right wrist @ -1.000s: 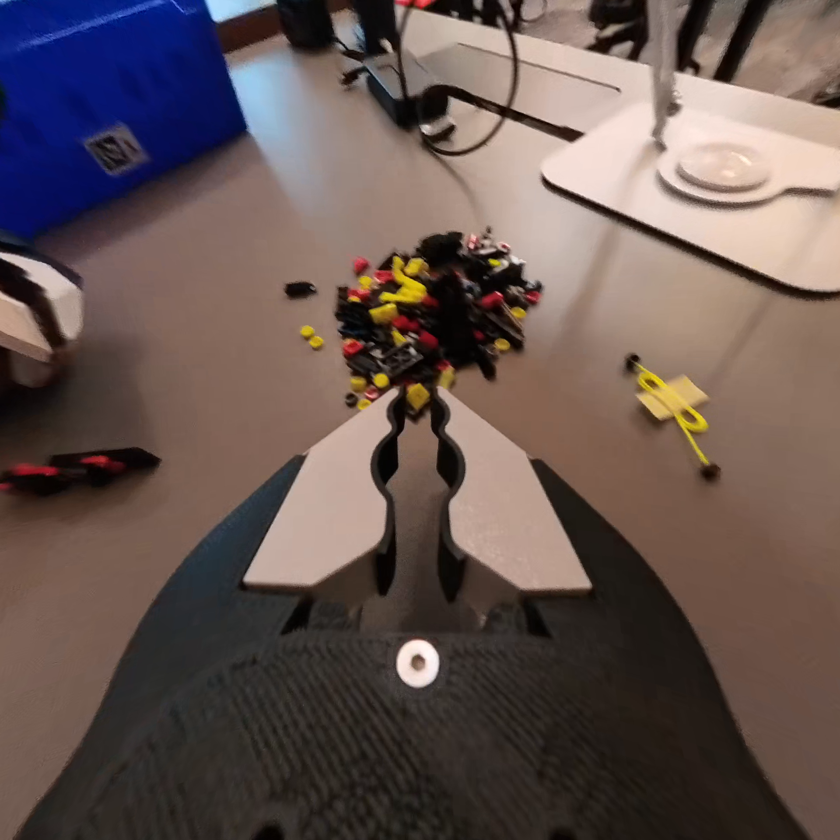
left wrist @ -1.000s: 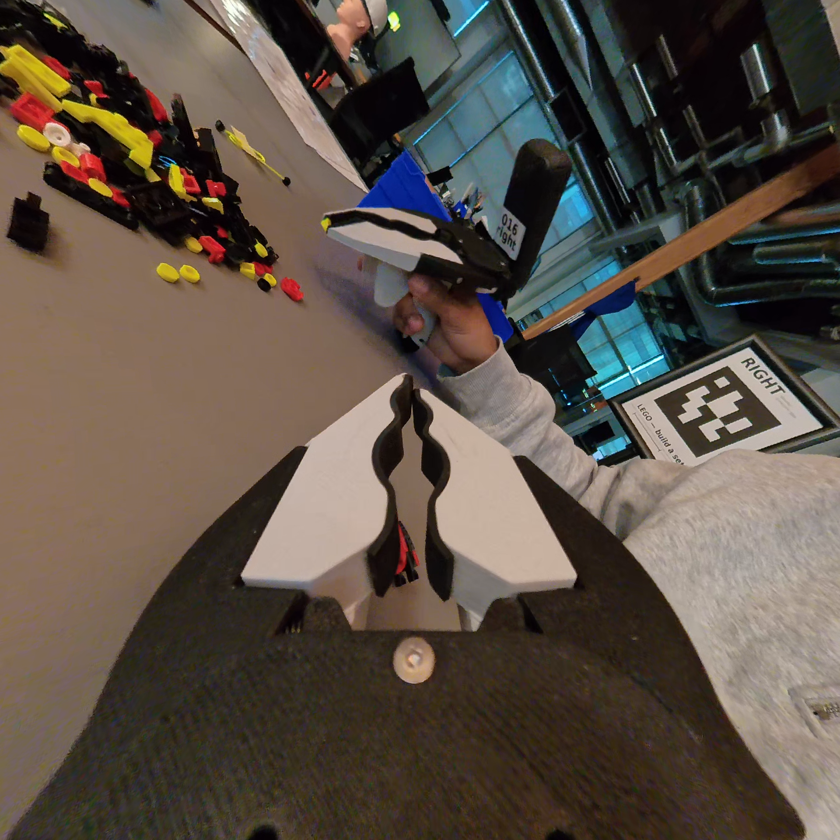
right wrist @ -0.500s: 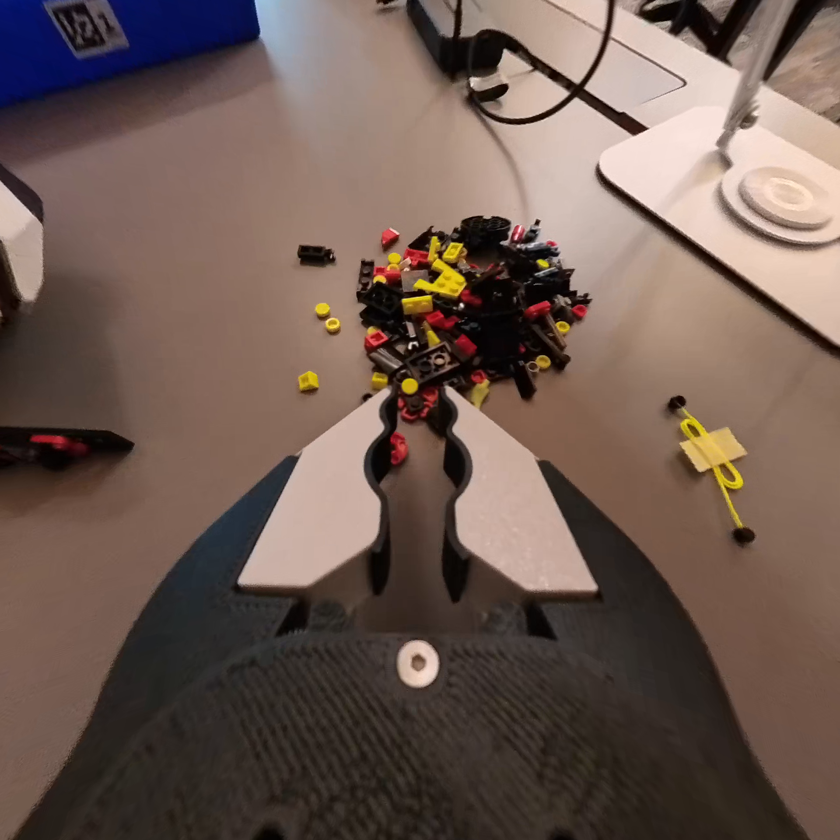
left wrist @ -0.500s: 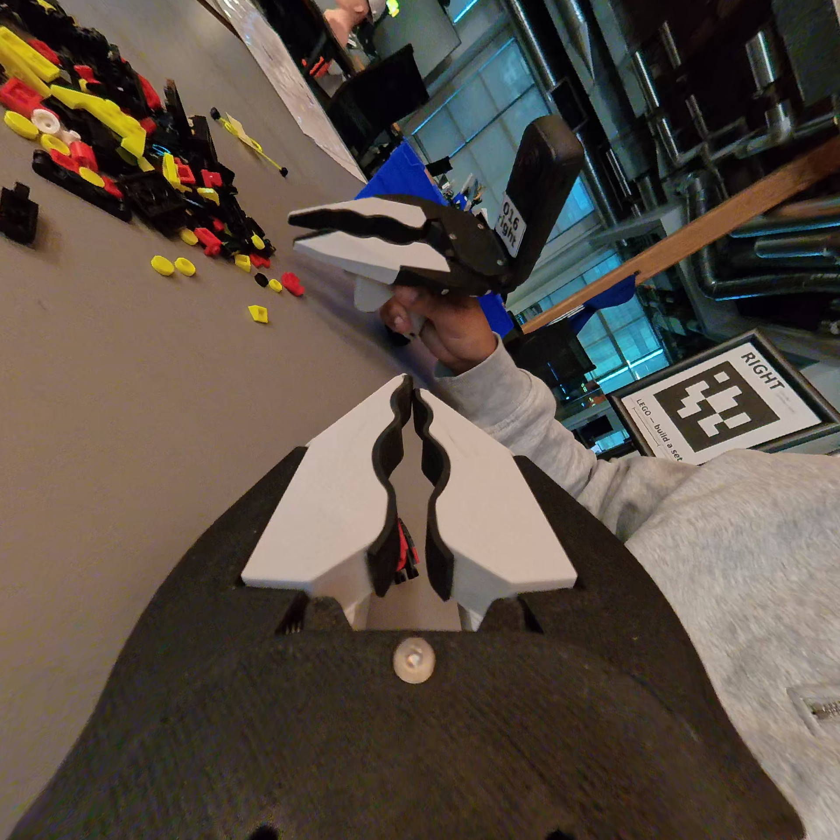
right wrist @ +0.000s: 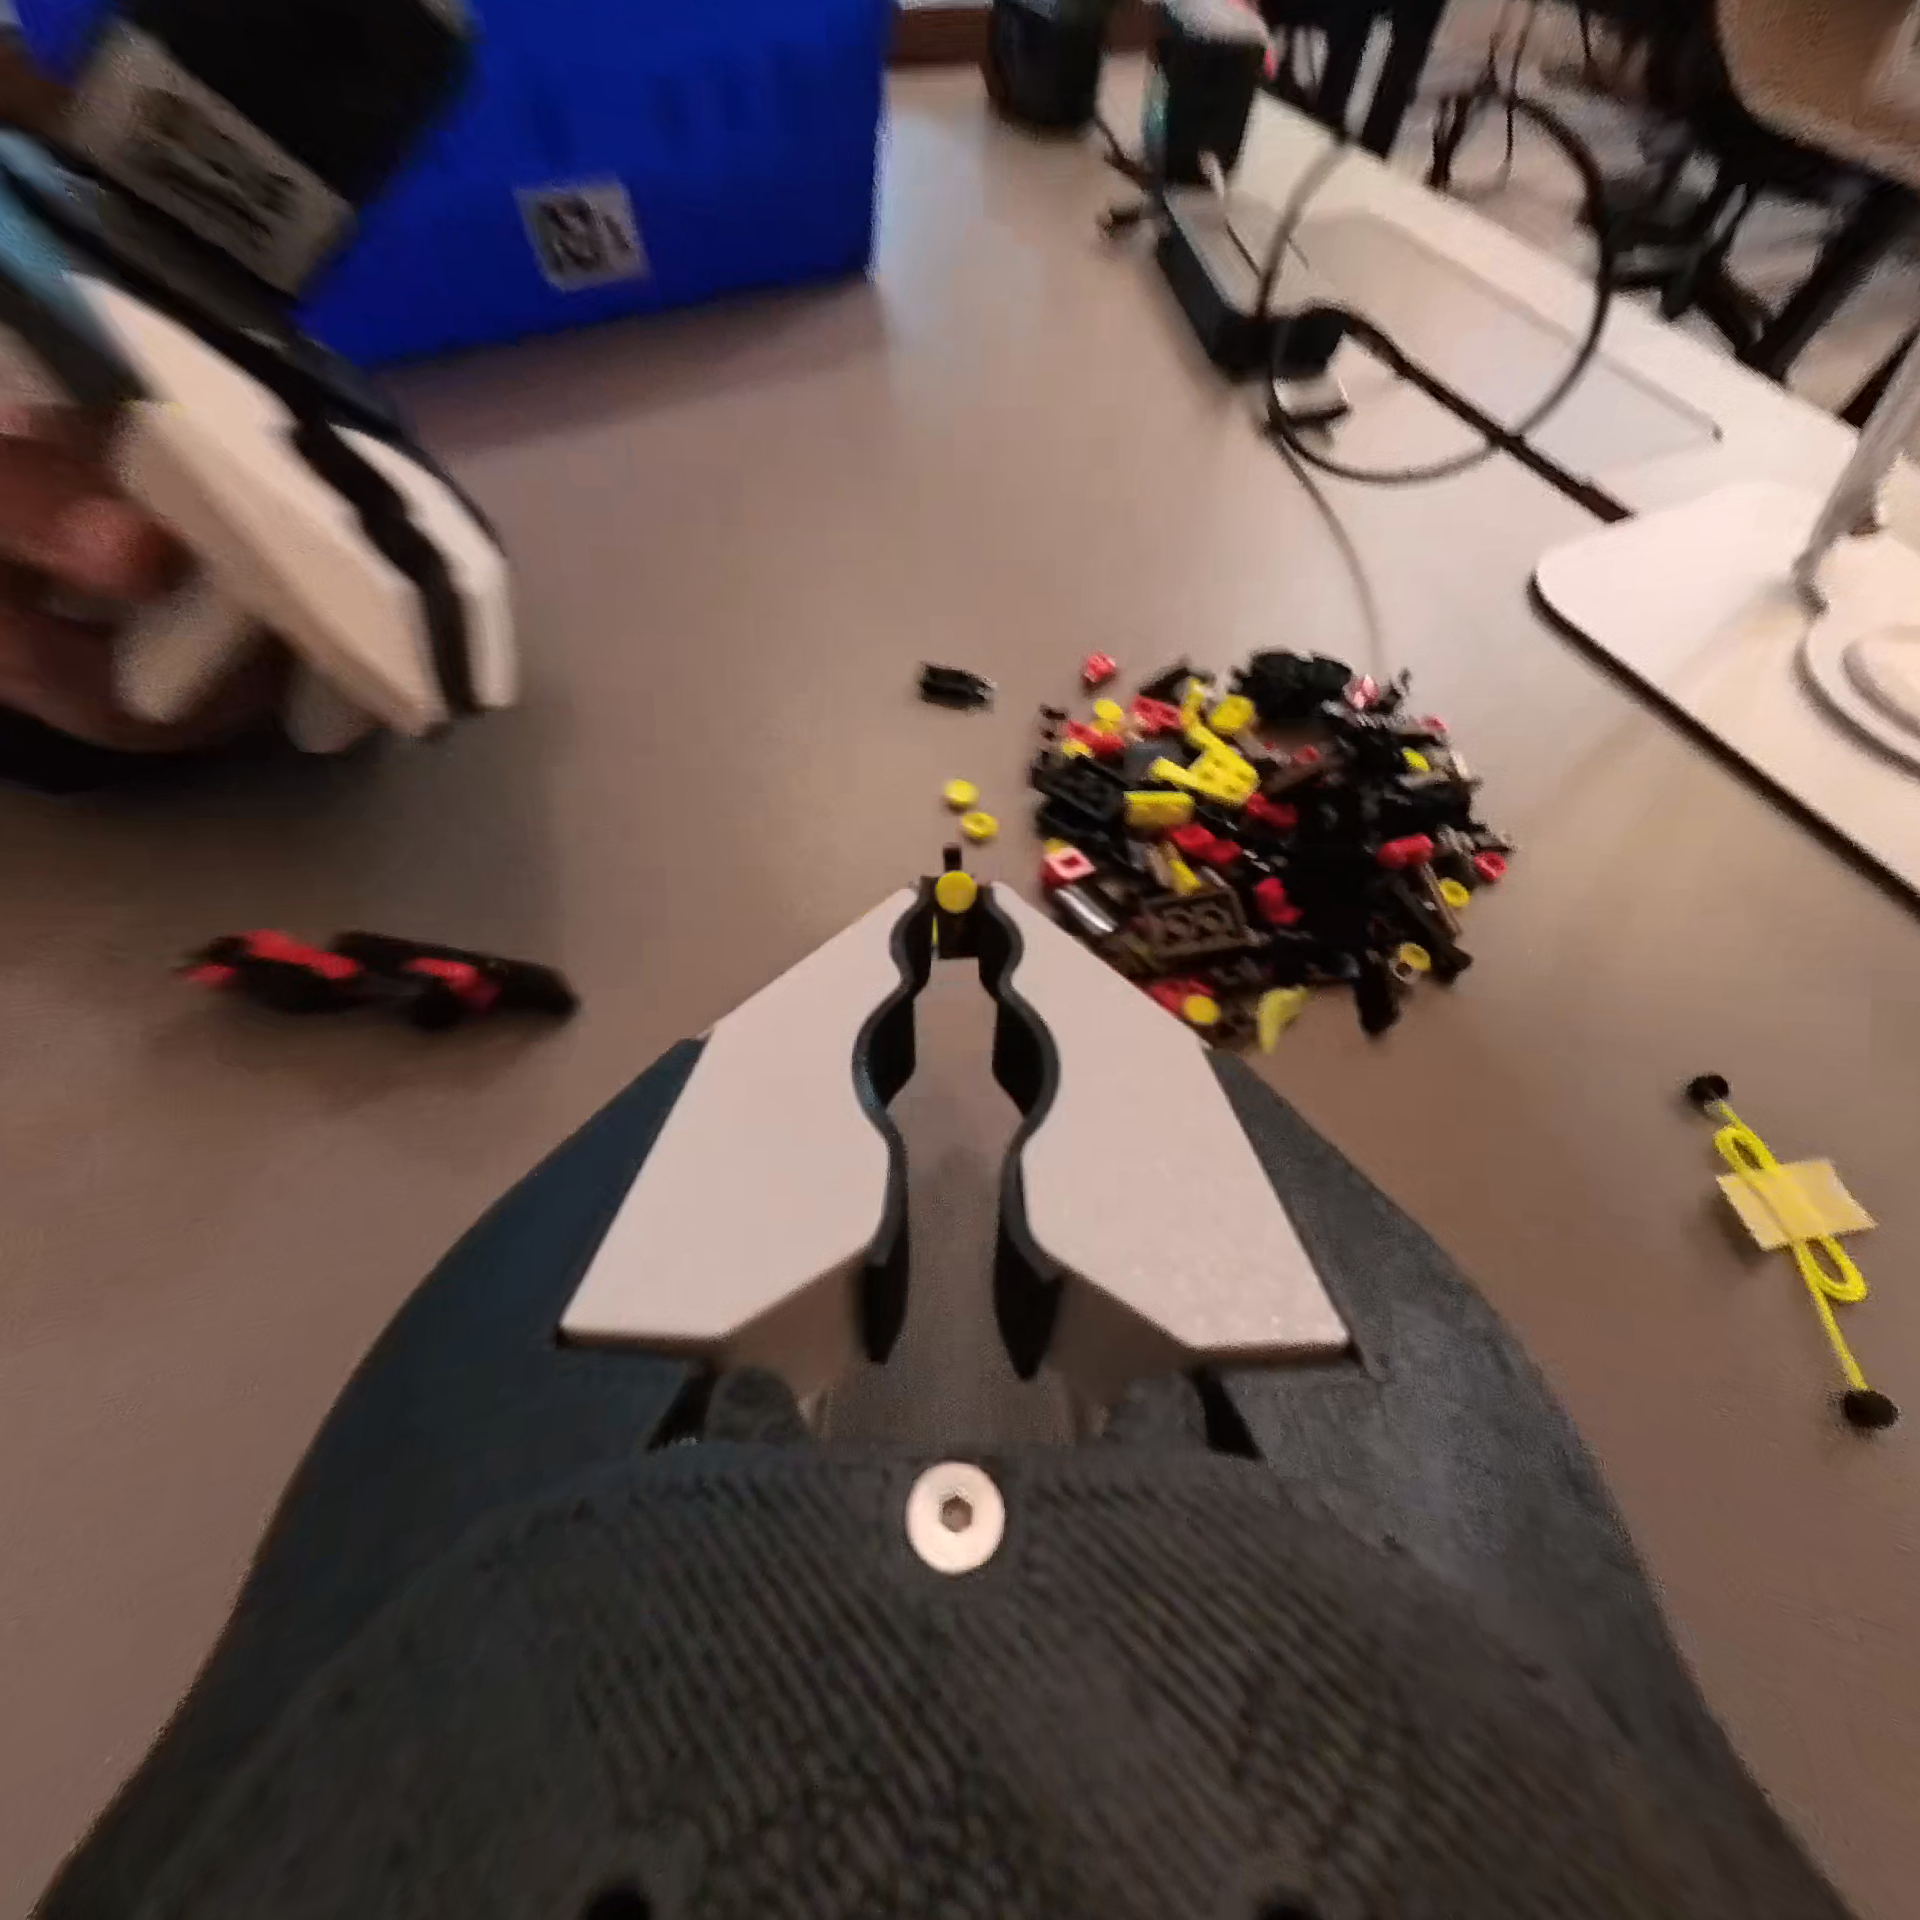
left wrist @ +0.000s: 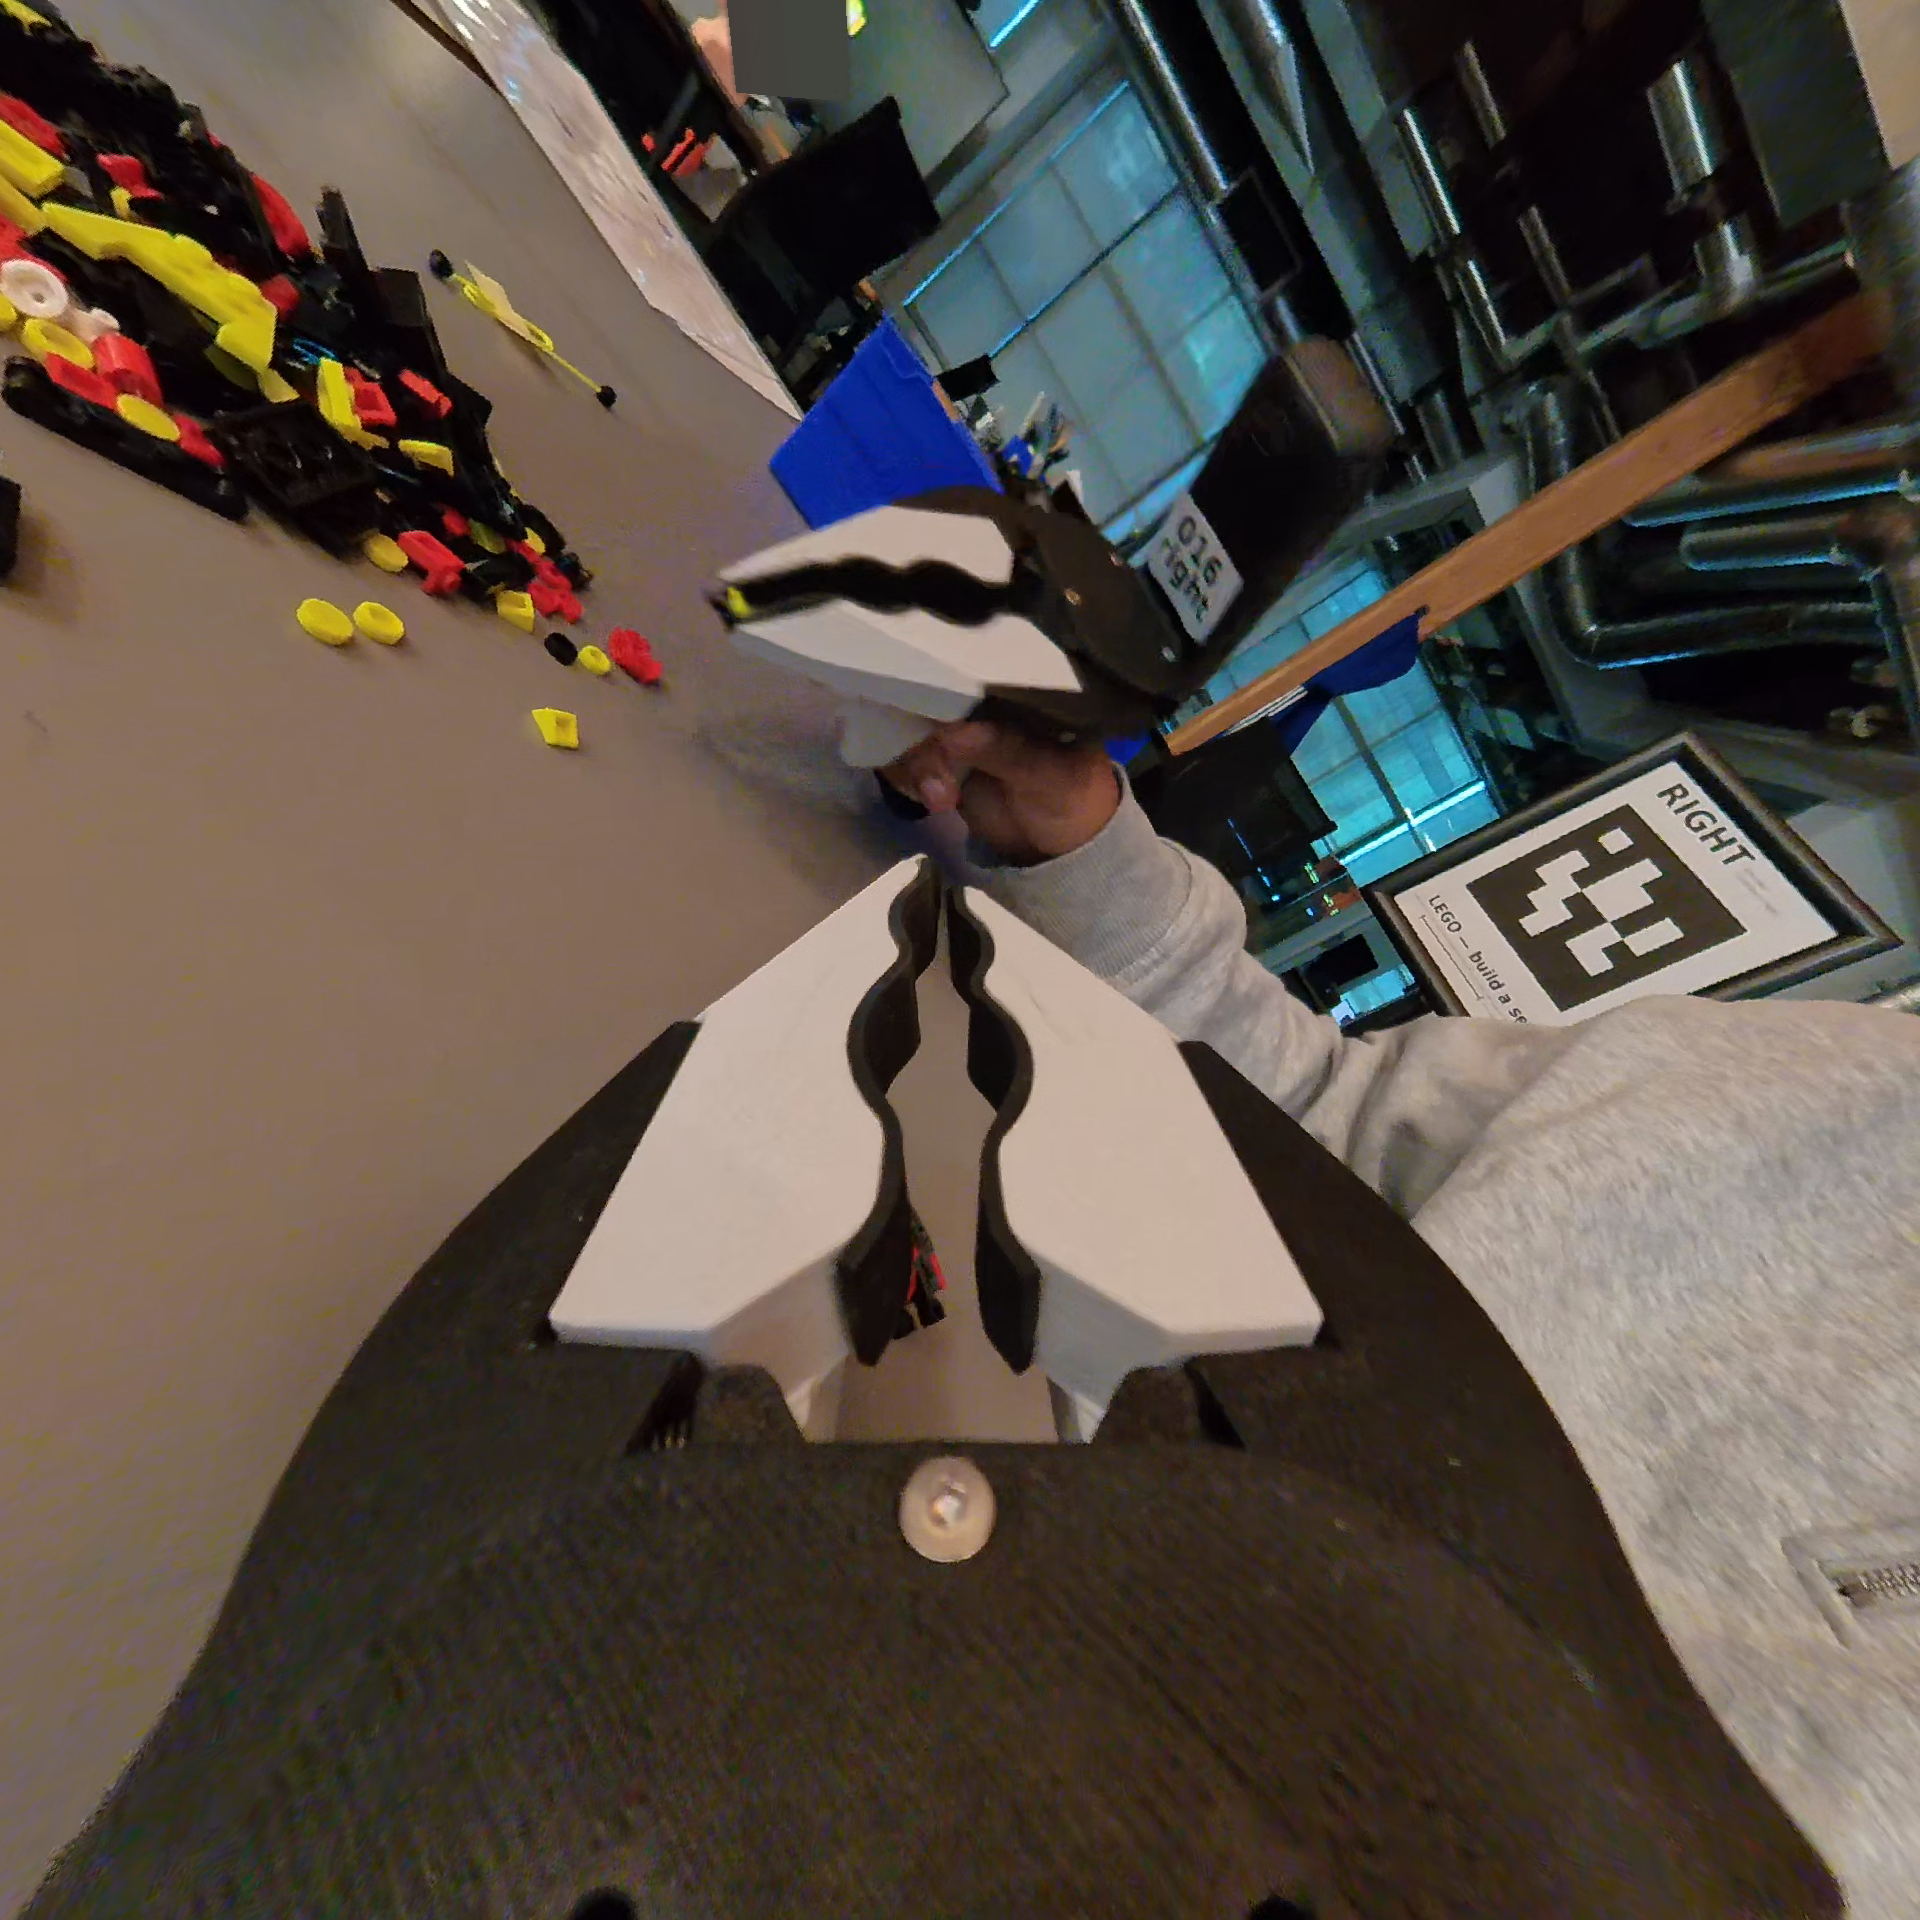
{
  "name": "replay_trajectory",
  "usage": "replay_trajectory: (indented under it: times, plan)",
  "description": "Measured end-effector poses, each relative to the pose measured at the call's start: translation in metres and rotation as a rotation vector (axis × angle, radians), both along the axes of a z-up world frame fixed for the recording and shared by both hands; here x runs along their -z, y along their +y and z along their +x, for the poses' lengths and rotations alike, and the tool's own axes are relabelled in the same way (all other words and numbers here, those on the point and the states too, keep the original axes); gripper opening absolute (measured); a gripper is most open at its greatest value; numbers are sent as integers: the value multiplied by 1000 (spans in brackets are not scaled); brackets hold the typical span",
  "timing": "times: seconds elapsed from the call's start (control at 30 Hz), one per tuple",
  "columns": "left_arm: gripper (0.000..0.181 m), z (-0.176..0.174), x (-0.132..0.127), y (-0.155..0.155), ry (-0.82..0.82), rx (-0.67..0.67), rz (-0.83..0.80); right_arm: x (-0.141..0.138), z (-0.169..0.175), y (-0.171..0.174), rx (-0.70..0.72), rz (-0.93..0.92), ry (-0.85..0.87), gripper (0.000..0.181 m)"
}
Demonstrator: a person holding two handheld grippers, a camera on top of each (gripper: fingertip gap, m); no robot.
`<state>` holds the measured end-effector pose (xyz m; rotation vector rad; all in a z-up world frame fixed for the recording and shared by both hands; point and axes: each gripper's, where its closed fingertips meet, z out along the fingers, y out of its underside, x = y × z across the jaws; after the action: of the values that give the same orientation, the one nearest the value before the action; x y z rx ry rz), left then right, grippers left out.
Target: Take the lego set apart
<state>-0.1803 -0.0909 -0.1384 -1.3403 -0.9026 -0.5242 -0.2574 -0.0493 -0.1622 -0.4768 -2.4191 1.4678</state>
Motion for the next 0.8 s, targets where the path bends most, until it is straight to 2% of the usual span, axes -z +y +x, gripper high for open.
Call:
replay_trajectory:
  times: [0.03, 0.17, 0.33, 0.5, 0.67, 0.8]
  plan:
    - [1, 0, 0, 0, 0, 3, 0, -7, 13, -1, -27, -26, 32, 5]
    - [8, 4, 1, 3, -11, 25, -8, -17, 57, -6, -70, -14, 208, 5]
    - [20, 32, 2, 26, -93, 185, -1, -8, 99, -12, -65, 104, 333, 5]
    - [22, 59, 35, 44, -28, 271, -331, 5, 132, -1, -66, 175, 331, 6]
    - [8, 71, 7, 58, -39, 304, -166, -17, 140, 8, -43, 147, 478, 5]
    - [4, 71, 4, 56, -26, 304, -152, -18, 143, 8, -73, 119, 474, 5]
